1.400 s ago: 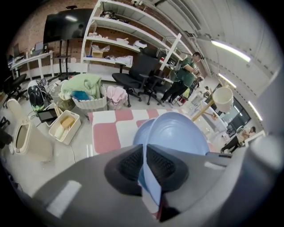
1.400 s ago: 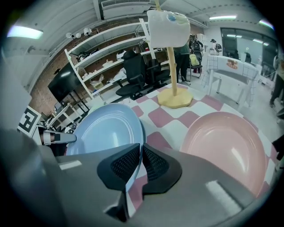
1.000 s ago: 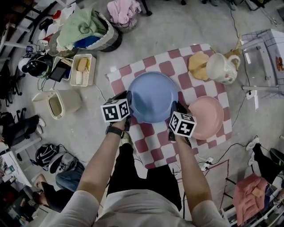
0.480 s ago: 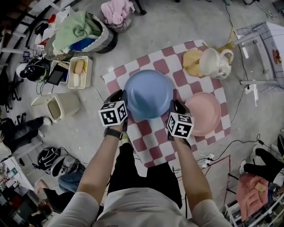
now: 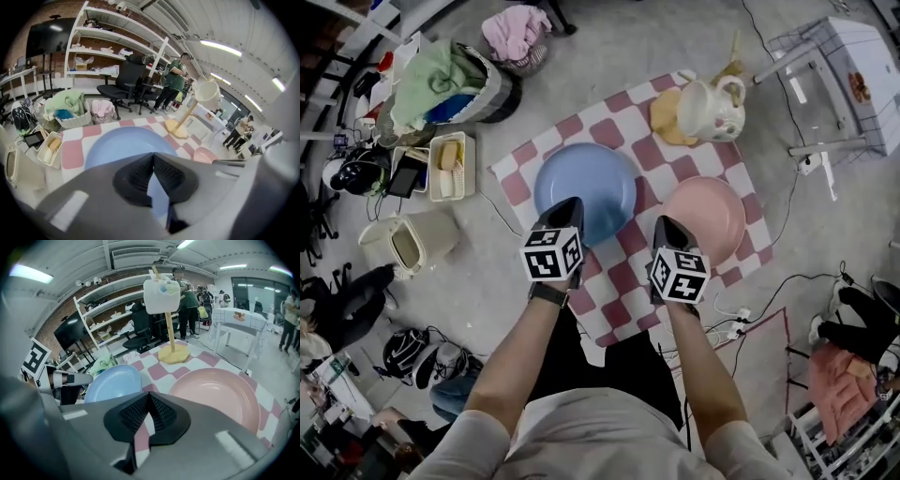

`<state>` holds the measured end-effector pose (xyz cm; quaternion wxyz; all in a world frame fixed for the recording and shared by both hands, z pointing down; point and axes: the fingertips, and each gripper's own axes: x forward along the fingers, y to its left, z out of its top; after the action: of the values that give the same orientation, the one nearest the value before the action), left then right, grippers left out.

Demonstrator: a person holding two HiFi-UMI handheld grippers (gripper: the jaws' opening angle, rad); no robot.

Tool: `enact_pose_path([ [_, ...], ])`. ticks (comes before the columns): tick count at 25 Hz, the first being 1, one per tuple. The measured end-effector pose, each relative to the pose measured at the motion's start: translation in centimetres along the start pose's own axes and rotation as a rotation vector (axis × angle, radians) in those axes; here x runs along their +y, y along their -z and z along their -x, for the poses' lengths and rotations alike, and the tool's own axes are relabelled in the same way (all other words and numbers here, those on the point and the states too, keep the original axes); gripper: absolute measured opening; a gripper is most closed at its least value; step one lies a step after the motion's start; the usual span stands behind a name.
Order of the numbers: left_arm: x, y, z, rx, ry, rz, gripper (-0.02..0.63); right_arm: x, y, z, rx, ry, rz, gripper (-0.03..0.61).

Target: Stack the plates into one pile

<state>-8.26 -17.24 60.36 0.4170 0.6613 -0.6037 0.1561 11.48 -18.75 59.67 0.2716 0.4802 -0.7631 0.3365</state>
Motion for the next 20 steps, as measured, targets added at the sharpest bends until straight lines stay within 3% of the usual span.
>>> enact_pose_path([
  [10,-9.7,4.6,-2.2,0.098,0.162,-0.101,0.006,-5.6,3.9,4.8,-0.014,0.076,-0.119,0.009],
  [20,-14.7,9.2,-4.6,0.208,0.225,-0.129,0.006,-11.3,7.6,7.5,-0.021,0.182,-0.233,0.009],
])
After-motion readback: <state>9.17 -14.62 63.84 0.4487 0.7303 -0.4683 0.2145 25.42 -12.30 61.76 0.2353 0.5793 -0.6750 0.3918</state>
